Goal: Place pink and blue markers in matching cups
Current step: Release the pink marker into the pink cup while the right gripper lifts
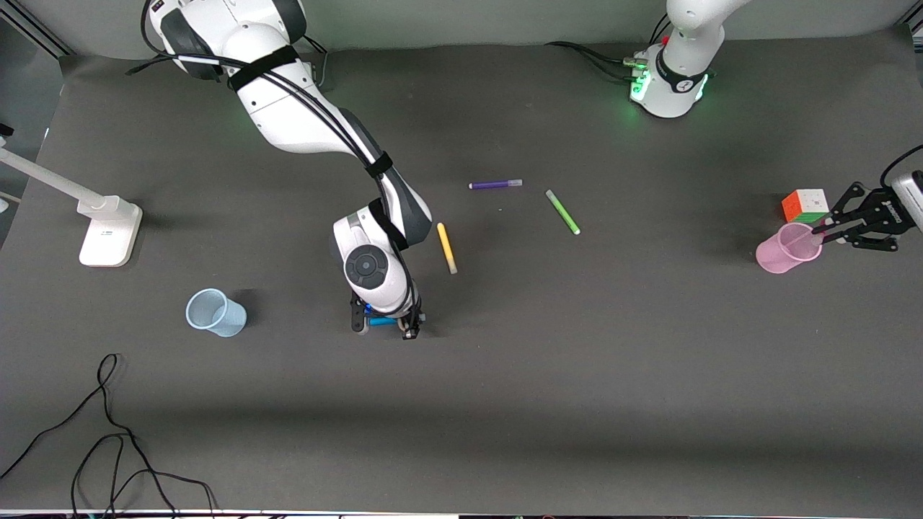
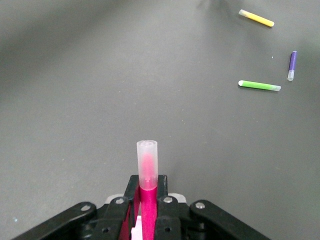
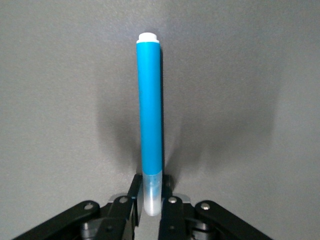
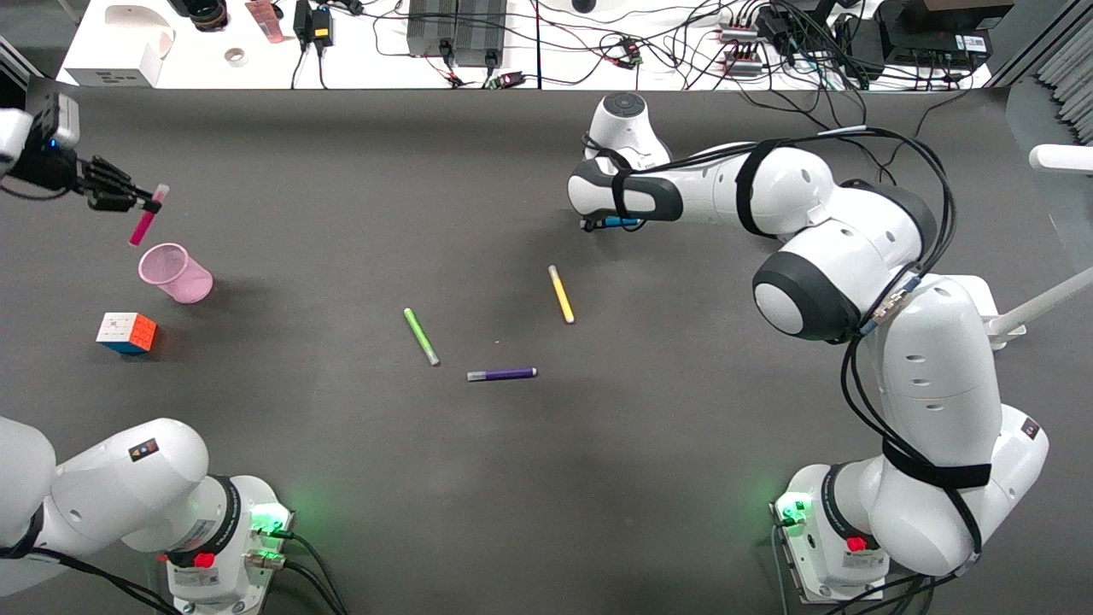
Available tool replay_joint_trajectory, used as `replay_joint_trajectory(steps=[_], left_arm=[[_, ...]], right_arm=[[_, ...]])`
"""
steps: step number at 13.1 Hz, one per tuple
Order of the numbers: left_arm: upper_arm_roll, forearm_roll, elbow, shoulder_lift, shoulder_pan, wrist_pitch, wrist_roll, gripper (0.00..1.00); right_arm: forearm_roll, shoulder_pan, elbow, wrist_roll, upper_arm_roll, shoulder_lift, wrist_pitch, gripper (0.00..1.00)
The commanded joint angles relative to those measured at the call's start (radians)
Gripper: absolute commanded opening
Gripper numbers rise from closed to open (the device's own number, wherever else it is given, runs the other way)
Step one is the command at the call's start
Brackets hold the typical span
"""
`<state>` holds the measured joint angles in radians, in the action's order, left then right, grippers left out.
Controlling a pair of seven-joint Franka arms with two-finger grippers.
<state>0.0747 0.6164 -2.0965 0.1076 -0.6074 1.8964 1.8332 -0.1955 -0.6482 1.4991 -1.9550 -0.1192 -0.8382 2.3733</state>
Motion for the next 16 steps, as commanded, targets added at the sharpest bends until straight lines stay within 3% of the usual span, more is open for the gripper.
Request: replay_joint_trajectory(steps=[1, 6, 12, 13, 16], left_arm=[[0.013, 0.088, -0.039, 0.035, -0.051, 0.021, 0.170, 0.00], [0.013, 0.192, -0.034, 0.144, -0.101, 0.015, 0.360, 0.00], [0.013, 0.224, -0.025, 0.196, -0.120, 0.010, 0.422, 0.00], [0.013, 0.224, -0.022, 0.201, -0.118, 0.010, 0.420, 0.10], [0.013, 0.223, -0.011, 0.201, -0.117, 0.007, 0.420, 0.75]], right_arm=[[-0.001, -0.001, -0.011, 0.010, -0.013, 0.053, -0.075, 0.00], [0.040, 0.001, -0.056, 0.036, -0.042, 0.146, -0.251, 0.00], [0.053, 0.079, -0.056, 0.314, -0.043, 0.370, -0.604, 0.00], [0.053, 0.094, -0.056, 0.390, -0.043, 0.404, -0.656, 0.00], [0.051, 0.178, -0.054, 0.627, -0.045, 0.491, -0.804, 0.00]])
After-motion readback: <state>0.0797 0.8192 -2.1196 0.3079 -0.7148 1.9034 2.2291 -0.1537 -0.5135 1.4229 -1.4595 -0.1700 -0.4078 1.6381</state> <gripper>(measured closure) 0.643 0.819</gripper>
